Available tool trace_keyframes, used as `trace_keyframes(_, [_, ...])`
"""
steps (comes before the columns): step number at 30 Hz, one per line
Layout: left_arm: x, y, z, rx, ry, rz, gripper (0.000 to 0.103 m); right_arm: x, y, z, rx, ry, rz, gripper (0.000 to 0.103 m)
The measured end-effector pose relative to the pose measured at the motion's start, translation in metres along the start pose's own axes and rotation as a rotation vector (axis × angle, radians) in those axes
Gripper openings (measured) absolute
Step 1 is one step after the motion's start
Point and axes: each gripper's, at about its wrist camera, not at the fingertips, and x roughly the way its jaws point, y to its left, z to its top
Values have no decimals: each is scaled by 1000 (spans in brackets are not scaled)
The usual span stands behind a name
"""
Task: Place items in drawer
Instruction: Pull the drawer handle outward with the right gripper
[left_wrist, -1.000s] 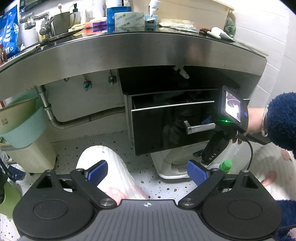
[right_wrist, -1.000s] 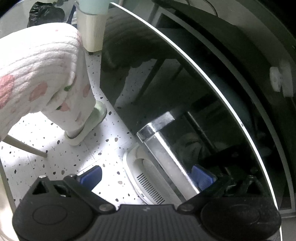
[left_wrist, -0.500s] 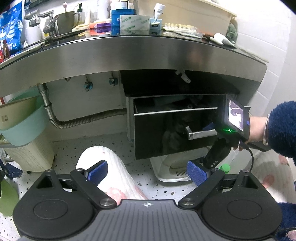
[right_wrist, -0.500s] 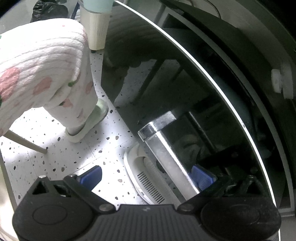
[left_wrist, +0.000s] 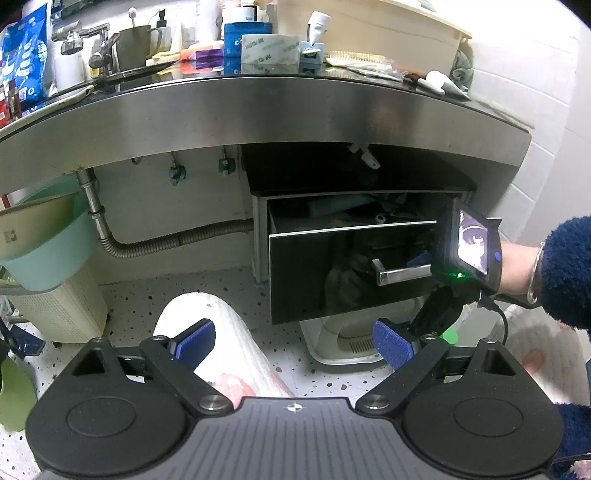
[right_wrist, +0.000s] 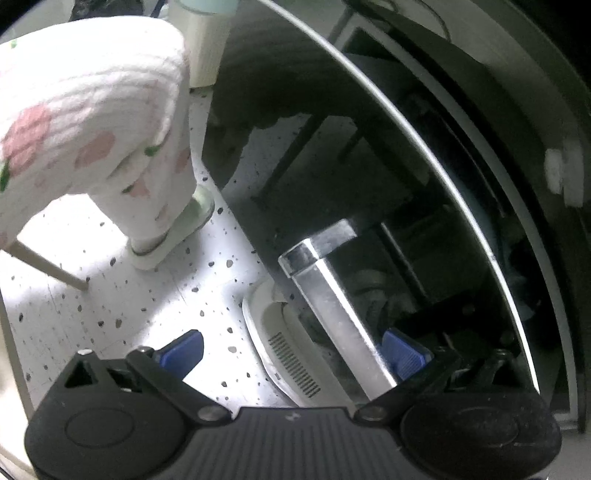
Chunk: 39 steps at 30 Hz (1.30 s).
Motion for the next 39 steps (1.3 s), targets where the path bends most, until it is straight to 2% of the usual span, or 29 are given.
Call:
trace_keyframes(7, [0,0,-1,0,1,-7,93,-21,-14,-9,214,-63,-32,103])
trace_keyframes(13, [1,3,-2,-18,3,-13,93,-44,-32,-21,491,-139,61,103])
trace_keyframes(17, [1,2,-2,-19,3,-17,93,-52,-38,-25,613,-175,67,103])
trace_keyframes(24, [0,-1,-1,-11,-3,-18,93,-48,-56,-28,874,-191,41,102])
trace_keyframes(27, [0,0,0,-12,-5,-16,93,-42,-57,-26,922,-174,14,101])
trace_keyframes(30, [-1,2,0,-18,-9,-15,93,-34,-56,-21,941,-134,-6,91])
trace_keyframes(39, [-4,3,1,-16,-20,-19,93,-17,-49,-6,948,-24,-108,97])
